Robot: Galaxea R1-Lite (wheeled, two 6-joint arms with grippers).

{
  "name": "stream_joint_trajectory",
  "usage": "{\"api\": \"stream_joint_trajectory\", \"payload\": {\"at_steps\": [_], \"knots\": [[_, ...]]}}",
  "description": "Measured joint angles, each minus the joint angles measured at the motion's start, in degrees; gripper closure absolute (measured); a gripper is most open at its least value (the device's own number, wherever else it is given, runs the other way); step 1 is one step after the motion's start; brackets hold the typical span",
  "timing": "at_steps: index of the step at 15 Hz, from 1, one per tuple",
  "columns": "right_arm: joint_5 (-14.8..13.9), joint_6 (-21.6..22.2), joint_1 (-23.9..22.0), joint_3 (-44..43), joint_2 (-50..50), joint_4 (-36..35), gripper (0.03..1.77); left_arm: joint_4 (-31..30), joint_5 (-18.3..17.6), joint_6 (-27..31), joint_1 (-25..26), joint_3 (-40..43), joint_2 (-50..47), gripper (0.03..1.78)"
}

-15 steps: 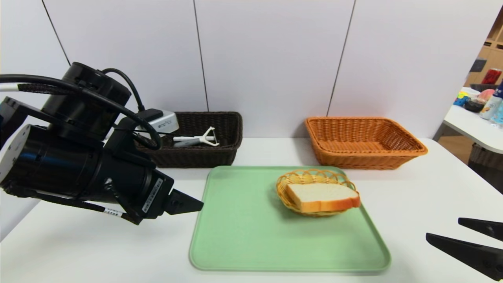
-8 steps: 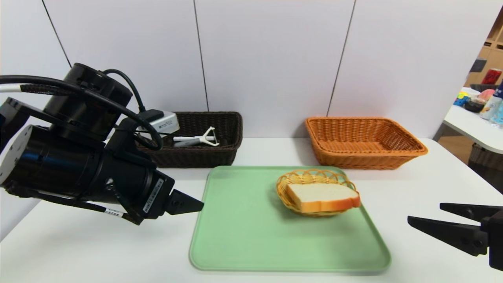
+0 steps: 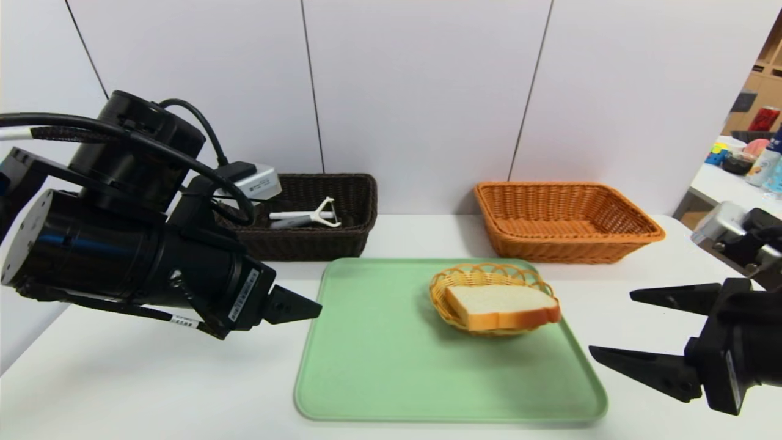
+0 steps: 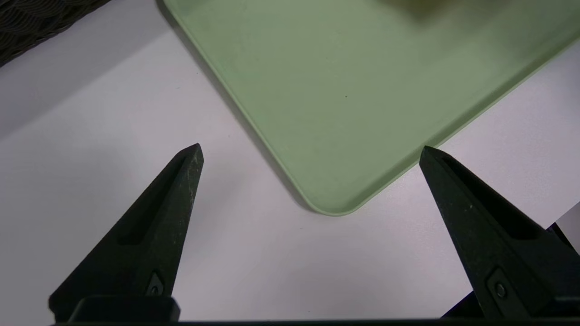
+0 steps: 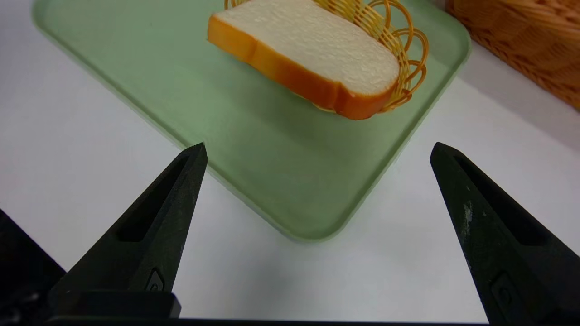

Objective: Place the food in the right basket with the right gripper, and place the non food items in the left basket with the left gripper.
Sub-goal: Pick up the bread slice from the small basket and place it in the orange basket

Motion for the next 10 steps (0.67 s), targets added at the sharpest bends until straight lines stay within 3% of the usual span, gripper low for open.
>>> {"api": "stream_joint_trajectory", "payload": {"at_steps": [5, 10], "knots": [[-2.7, -16.3, 1.4, -2.0, 4.4, 0.0, 0.1, -3.0, 0.0, 1.0, 0.0, 0.1, 1.0, 0.12], [-10.7, -23.7, 9.2, -4.5, 6.7, -4.0, 0.1, -4.2, 0.0, 0.9, 0.0, 0.4, 2.3, 0.12]]}}
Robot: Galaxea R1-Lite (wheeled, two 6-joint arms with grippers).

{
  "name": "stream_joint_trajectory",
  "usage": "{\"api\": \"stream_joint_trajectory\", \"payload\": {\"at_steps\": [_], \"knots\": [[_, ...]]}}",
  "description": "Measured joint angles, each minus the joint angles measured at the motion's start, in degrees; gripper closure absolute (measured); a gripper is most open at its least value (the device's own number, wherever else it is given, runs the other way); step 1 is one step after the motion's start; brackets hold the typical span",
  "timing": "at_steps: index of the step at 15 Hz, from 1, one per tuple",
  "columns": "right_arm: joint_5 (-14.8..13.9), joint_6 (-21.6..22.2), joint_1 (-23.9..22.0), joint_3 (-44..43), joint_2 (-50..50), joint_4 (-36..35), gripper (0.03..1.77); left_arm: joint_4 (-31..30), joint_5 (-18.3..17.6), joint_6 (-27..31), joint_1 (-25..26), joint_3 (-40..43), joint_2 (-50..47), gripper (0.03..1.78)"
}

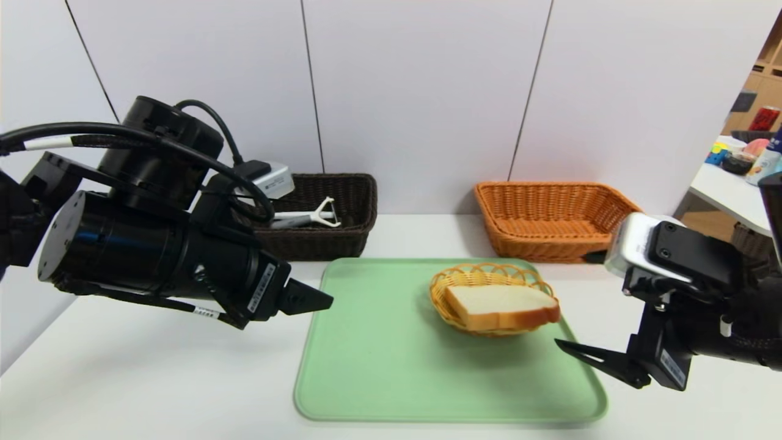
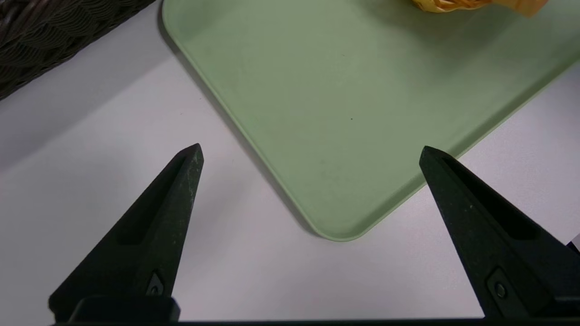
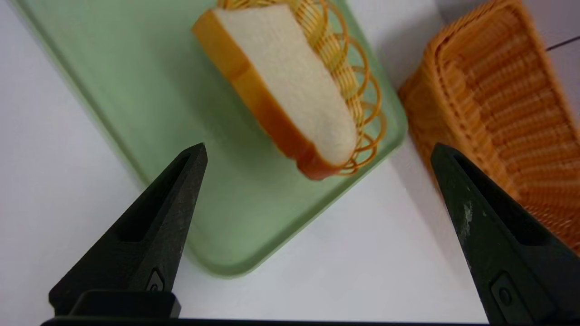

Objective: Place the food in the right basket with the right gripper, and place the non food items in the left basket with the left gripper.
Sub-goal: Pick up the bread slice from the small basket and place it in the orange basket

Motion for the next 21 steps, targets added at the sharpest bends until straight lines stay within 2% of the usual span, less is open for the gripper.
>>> {"api": "stream_joint_trajectory", "payload": {"at_steps": [2, 5, 8, 10, 16, 19, 21], "knots": [[-0.9, -0.5, 2.7, 0.0, 1.1, -2.9, 0.1, 0.0, 0.1, 0.0, 0.0, -0.2, 0.4, 0.12], [-3.7, -1.0, 6.4, 1.0, 2.9, -3.5, 0.1, -0.6, 0.1, 0.0, 0.1, -0.3, 1.2, 0.12], [-4.8, -1.2, 8.3, 2.3, 4.7, -3.6, 0.1, -2.5, 0.1, 0.0, 0.1, -0.2, 2.0, 0.12], [-5.7, -1.3, 8.6, 2.6, 6.3, -4.0, 0.1, -2.6, 0.1, 0.0, 0.1, -0.2, 2.4, 0.12], [-8.8, -2.0, 8.7, 3.1, 11.2, -11.3, 0.1, -2.6, 0.0, -0.1, 0.1, -0.1, 3.5, 0.12], [-9.4, -2.3, 8.4, 3.2, 12.8, -11.5, 0.1, -2.8, 0.0, -0.2, 0.1, -0.2, 3.9, 0.12], [-11.2, -2.6, 8.2, 3.0, 13.7, -11.5, 0.1, -4.1, -0.1, -0.2, 0.1, 0.0, 4.2, 0.12]]}}
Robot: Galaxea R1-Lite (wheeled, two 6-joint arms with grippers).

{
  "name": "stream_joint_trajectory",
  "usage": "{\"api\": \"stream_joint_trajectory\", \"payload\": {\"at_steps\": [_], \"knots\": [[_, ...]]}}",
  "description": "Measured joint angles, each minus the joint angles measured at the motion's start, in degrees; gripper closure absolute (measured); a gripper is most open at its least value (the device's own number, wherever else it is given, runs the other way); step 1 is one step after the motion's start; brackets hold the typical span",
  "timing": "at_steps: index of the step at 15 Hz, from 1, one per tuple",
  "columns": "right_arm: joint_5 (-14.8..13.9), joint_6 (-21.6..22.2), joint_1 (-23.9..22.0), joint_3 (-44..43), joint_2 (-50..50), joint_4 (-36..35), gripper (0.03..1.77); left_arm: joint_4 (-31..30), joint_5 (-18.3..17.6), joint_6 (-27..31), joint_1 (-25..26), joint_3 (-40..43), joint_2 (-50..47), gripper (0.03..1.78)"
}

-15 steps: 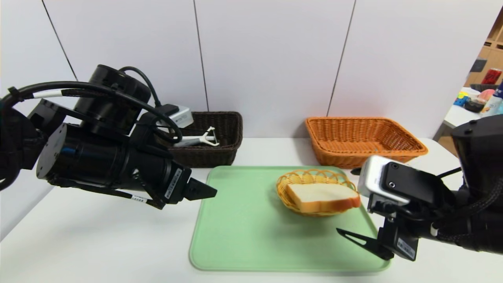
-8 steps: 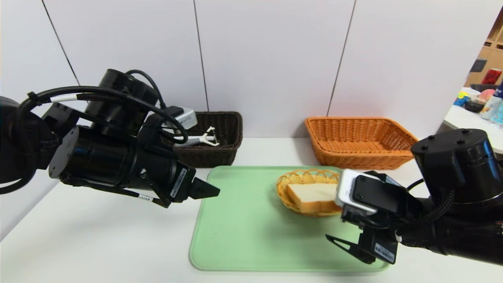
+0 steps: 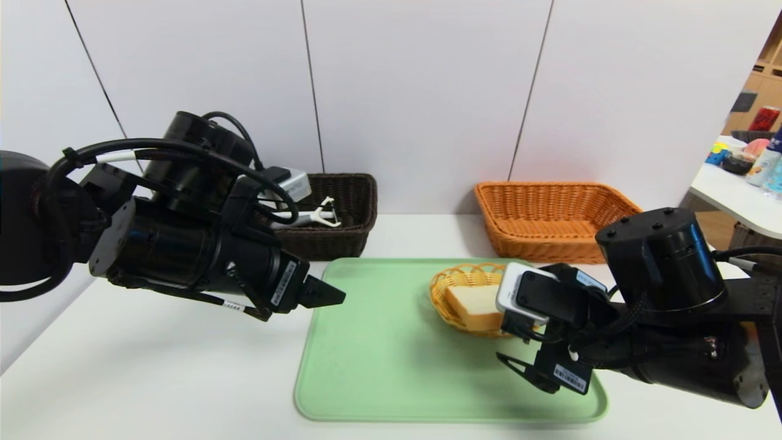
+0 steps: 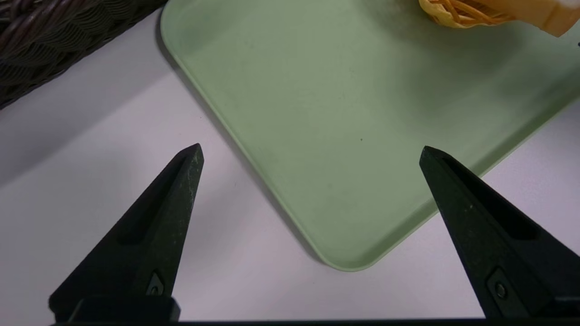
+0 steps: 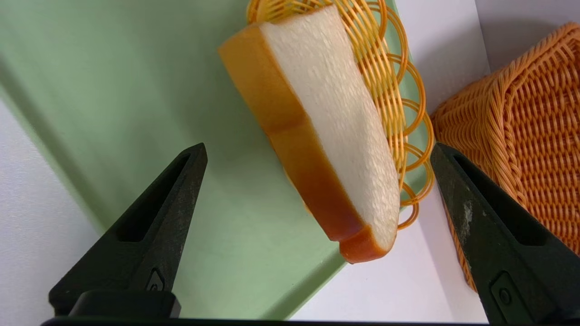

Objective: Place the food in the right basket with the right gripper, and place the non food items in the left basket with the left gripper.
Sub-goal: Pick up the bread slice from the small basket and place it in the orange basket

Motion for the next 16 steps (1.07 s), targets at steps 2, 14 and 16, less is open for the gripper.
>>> {"api": "stream_joint_trajectory", "payload": {"at_steps": [2, 14, 16], "knots": [[-0.3, 0.0, -0.3, -0.2, 0.8, -0.9, 0.1, -0.5, 0.0, 0.0, 0.0, 0.1, 0.3, 0.12], [-2.4, 0.2, -2.6, -1.0, 1.8, -3.3, 0.1, -1.4, -0.1, 0.1, 0.0, 0.0, 1.4, 0.12], [-2.4, 0.2, -2.7, -1.1, 1.6, -3.3, 0.1, -1.4, -0.1, 0.1, 0.0, 0.0, 1.4, 0.12]]}}
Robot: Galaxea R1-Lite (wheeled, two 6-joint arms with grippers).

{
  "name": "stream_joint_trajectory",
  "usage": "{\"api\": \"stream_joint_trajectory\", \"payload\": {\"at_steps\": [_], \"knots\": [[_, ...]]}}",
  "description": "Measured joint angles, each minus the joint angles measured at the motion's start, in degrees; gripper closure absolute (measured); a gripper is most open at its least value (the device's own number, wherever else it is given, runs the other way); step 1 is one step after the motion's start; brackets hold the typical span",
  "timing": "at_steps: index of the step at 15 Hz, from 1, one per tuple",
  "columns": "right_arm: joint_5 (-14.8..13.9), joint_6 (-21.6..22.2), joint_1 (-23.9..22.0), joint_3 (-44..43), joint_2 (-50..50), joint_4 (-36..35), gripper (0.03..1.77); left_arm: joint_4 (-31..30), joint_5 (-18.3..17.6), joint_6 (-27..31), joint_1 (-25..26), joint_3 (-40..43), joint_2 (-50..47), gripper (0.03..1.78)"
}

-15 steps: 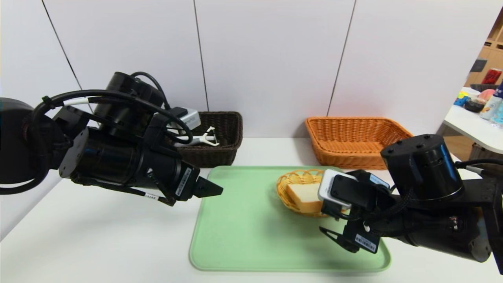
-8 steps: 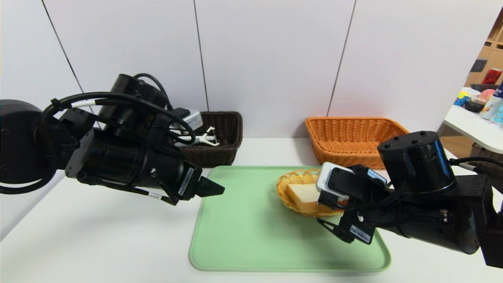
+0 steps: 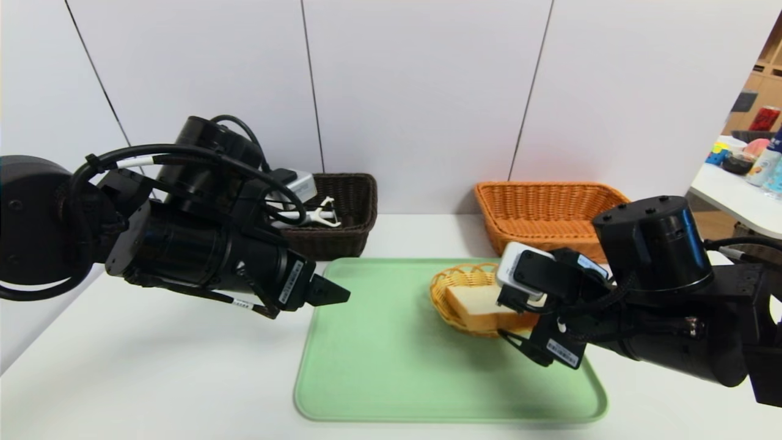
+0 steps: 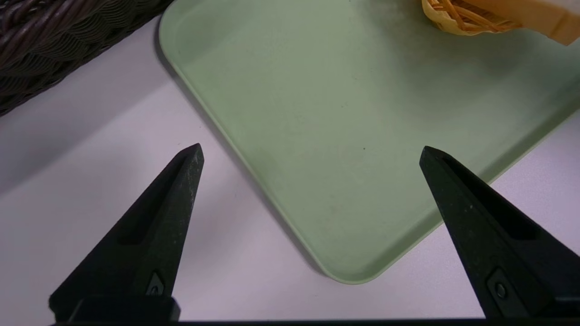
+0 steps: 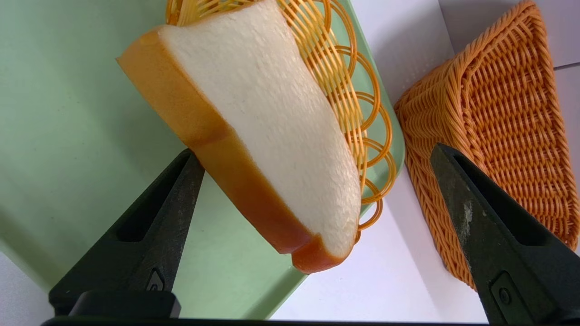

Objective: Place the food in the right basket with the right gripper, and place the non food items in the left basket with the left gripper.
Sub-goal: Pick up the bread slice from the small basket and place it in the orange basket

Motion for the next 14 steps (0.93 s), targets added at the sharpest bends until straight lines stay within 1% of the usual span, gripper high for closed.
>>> {"api": "stream_joint_trajectory", "payload": {"at_steps": [6, 14], "knots": [[-0.8, 0.2, 0.0, -0.8, -0.2, 0.0, 0.1, 0.0, 0.0, 0.0, 0.0, 0.0, 0.0, 0.12], [-0.7, 0.1, 0.2, -0.4, 0.4, 0.0, 0.1, 0.0, 0.0, 0.0, -0.1, 0.1, 0.0, 0.12]]}}
